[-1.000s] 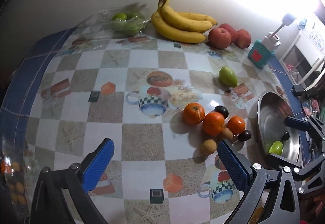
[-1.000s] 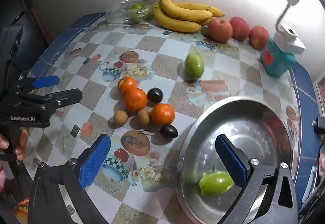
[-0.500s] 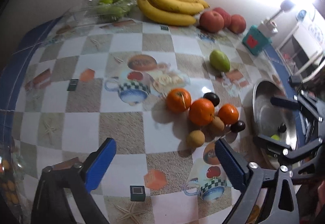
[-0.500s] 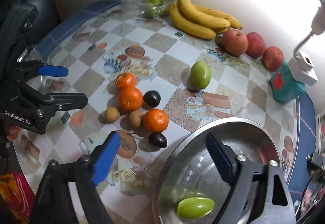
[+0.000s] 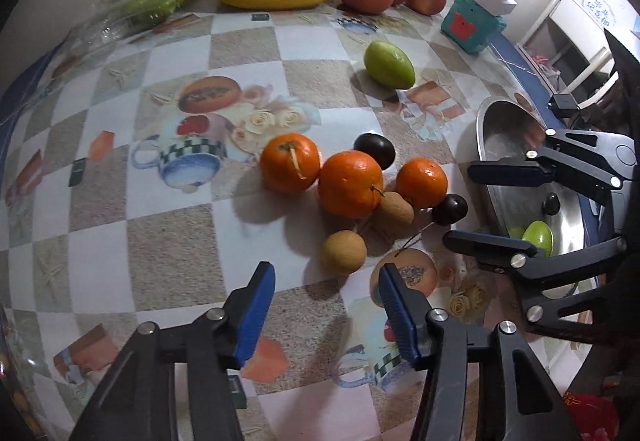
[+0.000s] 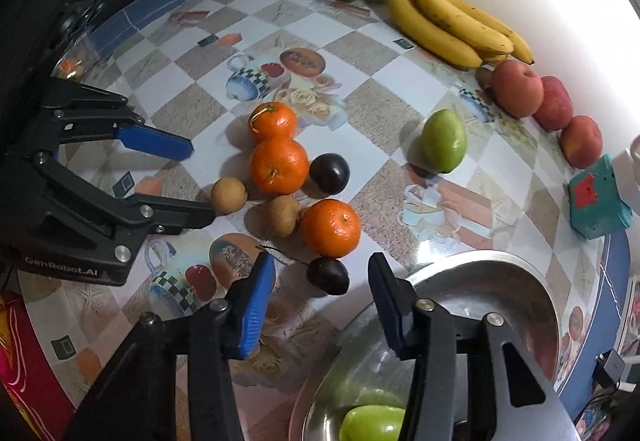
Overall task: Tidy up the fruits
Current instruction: 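Move both tools back toward the fruit pile beside the basin, then grasp a brown kiwi with the left tool while the right tool grasps a dark plum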
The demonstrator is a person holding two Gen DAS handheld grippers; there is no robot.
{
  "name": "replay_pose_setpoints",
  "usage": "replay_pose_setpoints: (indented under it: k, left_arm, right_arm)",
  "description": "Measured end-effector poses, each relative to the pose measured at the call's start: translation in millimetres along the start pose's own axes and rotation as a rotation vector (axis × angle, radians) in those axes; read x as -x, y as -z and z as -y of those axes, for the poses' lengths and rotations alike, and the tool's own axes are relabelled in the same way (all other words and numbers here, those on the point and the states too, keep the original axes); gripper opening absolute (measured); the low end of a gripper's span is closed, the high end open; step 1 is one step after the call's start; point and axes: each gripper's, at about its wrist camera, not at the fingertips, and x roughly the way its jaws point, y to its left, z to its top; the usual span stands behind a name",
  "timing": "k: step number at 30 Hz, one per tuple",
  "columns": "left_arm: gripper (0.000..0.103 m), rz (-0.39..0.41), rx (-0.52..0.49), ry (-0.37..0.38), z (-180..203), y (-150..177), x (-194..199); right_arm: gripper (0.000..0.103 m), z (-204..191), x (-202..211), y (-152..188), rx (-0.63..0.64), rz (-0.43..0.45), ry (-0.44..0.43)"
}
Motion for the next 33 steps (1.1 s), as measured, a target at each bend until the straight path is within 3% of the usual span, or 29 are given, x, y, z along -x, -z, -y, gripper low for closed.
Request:
replay_pose_setpoints:
  k: [12, 18, 22, 33]
  left_arm:
    - [0.039, -0.025, -0.006, 0.021, 6.4, -6.4, -12.6]
    - [0.035, -0.028, -0.007, 0.025, 8.1, -6.6, -14.5]
    - [0.032, -0.028, 0.003, 0.024, 7.5, -6.9, -15.3]
    - [0.028, -0.027, 0.026, 0.027, 6.0, -7.6, -13.3]
  right_arm:
    - [0.04, 3.8, -15.3, -0.7, -0.011, -0.054, -0.008]
    - [0.037, 3.7, -18.2, -1.8, -0.015, -0.057, 0.004]
    - [0.029, 8.7, -20.4, -2.9, -0.026, -0.057, 0.012]
    - [0.025, 9.1, -17.4, -1.5, -0.038, -0.055, 0.011]
